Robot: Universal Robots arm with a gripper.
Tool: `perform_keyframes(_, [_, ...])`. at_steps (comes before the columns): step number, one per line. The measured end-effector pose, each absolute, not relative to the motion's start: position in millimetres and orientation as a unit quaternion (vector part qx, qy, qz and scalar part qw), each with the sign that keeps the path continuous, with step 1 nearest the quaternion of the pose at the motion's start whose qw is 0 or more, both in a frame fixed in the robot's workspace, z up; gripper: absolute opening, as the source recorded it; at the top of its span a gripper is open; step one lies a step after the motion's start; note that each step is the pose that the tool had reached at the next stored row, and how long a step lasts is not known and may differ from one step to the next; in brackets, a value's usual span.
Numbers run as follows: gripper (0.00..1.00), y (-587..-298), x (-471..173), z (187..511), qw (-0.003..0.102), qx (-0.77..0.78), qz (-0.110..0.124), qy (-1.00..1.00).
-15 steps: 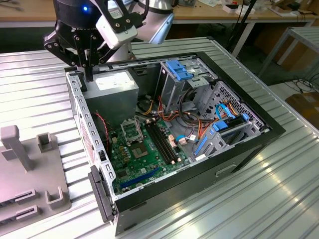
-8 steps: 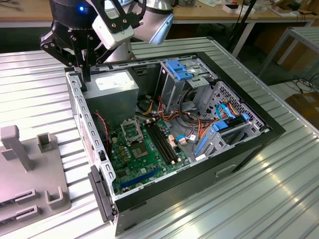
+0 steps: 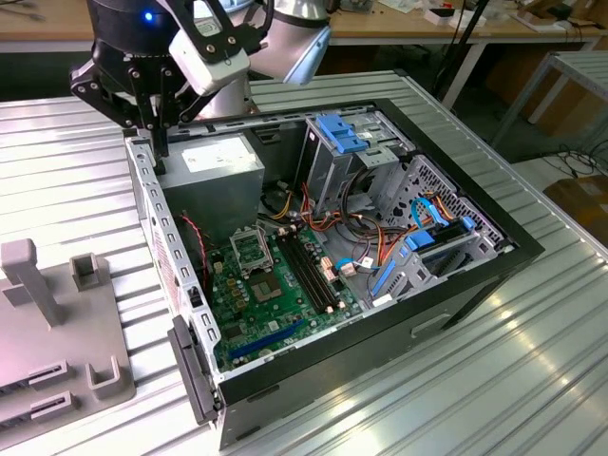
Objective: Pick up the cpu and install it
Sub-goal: 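Reach for the cpu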
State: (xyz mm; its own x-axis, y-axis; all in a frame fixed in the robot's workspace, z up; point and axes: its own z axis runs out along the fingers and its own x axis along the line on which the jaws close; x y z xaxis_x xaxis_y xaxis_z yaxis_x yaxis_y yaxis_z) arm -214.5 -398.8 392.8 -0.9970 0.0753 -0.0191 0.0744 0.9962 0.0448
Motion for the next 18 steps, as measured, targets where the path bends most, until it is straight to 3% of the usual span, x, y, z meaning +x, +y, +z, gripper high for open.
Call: perform_keyframes(18, [0.11,-398.8,-224.0,392.8,0.010,0.037,0.022,0.999])
